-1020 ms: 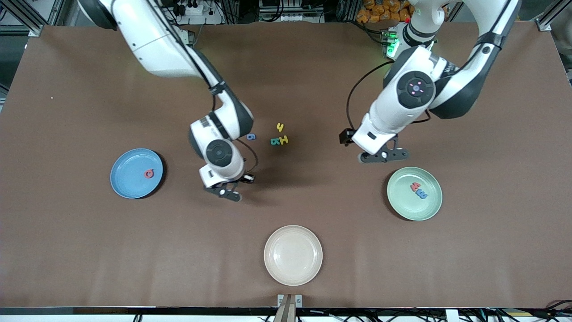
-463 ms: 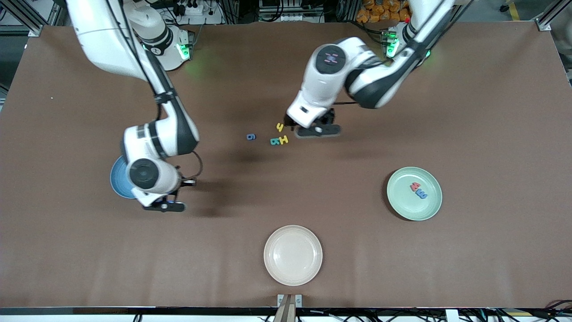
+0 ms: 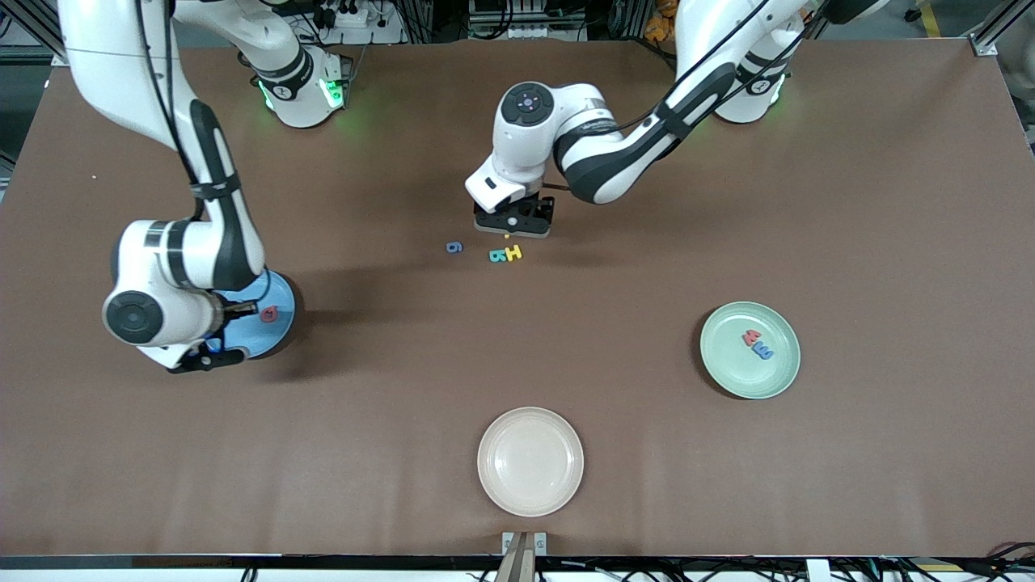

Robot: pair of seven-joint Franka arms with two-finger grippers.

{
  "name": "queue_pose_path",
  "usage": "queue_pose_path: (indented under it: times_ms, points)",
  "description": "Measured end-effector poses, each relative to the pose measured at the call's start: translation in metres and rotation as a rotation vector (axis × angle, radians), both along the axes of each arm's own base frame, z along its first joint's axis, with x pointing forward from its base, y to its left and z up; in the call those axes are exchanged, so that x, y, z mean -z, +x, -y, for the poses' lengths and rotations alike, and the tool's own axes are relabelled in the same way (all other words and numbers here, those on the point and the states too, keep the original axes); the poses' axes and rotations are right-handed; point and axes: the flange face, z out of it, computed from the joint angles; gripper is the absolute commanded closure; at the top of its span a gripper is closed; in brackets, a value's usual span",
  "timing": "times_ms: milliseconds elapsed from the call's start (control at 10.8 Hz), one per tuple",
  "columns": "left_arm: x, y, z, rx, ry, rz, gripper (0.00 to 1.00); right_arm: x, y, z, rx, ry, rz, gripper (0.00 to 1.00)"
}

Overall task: Sort uppercase to blue plate, lowercase to green plate
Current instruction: 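Place the blue W on the blue plate with the right gripper, then grasp the yellow h with the left gripper while the right gripper returns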

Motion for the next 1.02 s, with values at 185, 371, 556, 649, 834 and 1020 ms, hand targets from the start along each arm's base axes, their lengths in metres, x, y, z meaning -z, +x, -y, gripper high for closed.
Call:
queue_pose_path:
  times_ms: [185,371,556,649,834,1020]
  points:
    - [0.028,-0.009,0.014,0.041,0.032,0.009,0.29,0.014,-0.009,0.013,-0.016,0.007,0.011,0.25]
    - [0.053,-0.023,0.025,0.070,0.061,0.005,0.29,0.017,-0.010,0.008,-0.025,0.011,0.016,0.24]
    - [0.061,-0.024,0.027,0.077,0.068,0.004,0.29,0.015,-0.008,-0.001,-0.032,0.021,0.027,0.24]
    - [0.064,-0.024,0.026,0.082,0.073,0.006,0.29,0.013,-0.005,-0.010,-0.028,0.042,0.039,0.24]
    - [0.075,-0.026,0.025,0.098,0.086,0.008,0.29,0.009,-0.001,-0.036,-0.021,0.097,0.061,0.24]
    - [0.086,-0.029,0.024,0.103,0.095,-0.007,0.31,-0.007,0.002,-0.075,-0.043,0.136,0.093,0.24]
